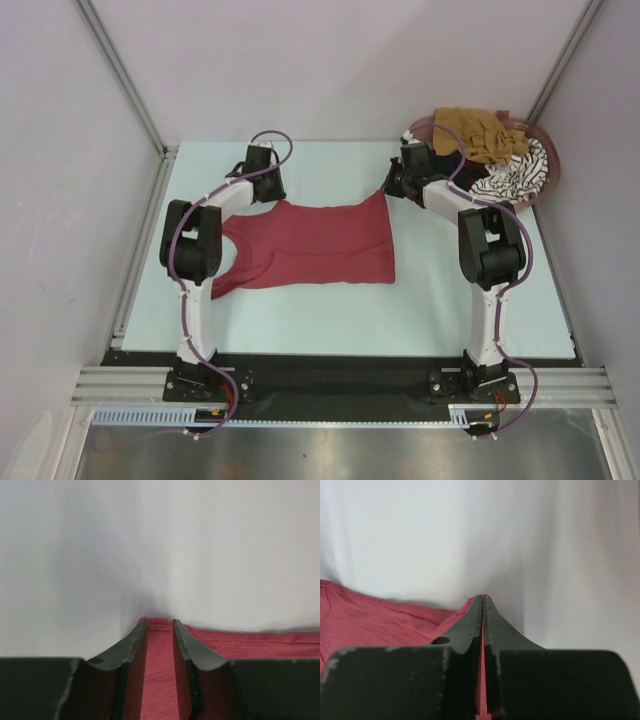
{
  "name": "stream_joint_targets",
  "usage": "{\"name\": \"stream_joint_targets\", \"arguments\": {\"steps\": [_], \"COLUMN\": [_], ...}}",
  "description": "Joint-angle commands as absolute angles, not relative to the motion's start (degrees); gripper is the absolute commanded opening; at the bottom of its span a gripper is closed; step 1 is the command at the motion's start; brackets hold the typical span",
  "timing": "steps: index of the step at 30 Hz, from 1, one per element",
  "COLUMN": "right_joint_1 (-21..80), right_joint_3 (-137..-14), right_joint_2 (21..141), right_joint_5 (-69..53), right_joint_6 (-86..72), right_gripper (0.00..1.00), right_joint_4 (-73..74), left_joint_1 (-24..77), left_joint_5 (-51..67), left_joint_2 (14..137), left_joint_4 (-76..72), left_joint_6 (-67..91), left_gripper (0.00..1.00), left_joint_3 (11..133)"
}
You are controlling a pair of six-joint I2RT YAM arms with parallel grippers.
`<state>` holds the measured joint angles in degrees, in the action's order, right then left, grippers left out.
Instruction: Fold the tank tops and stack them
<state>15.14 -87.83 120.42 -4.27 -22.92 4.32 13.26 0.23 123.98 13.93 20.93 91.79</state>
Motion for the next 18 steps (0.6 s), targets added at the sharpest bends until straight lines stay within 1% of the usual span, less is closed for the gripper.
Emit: {"name": "stream_joint_targets", "arguments": {"steps": [1,3,4,5,10,13,14,15,18], "right_joint_1": [15.03,15.03,14.94,14.94,14.94,14.94,14.85,14.85,14.94], "right_joint_3": [-89.65,-89.65,-89.74,-89.82,-89.91,-89.91,-89.91,-89.91,-89.82], "right_joint_2": [120.76,120.85,120.85,120.85,120.76,120.76,120.76,120.76,120.85], "right_joint_5": [-5.18,-5.1,-5.27,-5.27,-5.54,-5.71,-5.8,-5.8,-5.98], "right_joint_6": [-22.94,-22.94,-22.94,-22.94,-22.94,-22.94,-22.94,-22.94,-23.03], "right_gripper": [0.0,0.0,0.0,0.0,0.0,0.0,0.0,0.0,0.0], "right_joint_4": [2.29,2.29,2.37,2.37,2.64,2.55,2.64,2.55,2.55], "left_joint_1": [13.27,13.18,13.18,13.27,13.27,13.27,13.27,13.27,13.27], "left_joint_5": [2.46,3.34,3.43,3.43,0.8,-1.39,-1.84,-2.37,-2.2], "left_joint_2": [122.79,122.87,123.13,123.4,124.98,124.98,124.98,125.07,125.24], "left_joint_4": [13.01,12.83,13.09,13.53,16.61,17.49,17.66,18.36,18.28], "left_joint_6": [20.92,20.92,20.92,21.09,21.27,21.27,21.36,21.53,21.45], "left_gripper": [0.31,0.33,0.37,0.38,0.36,0.38,0.42,0.43,0.43], "left_joint_3": [92.11,91.93,92.19,92.81,94.65,94.92,95.01,95.1,95.18]}}
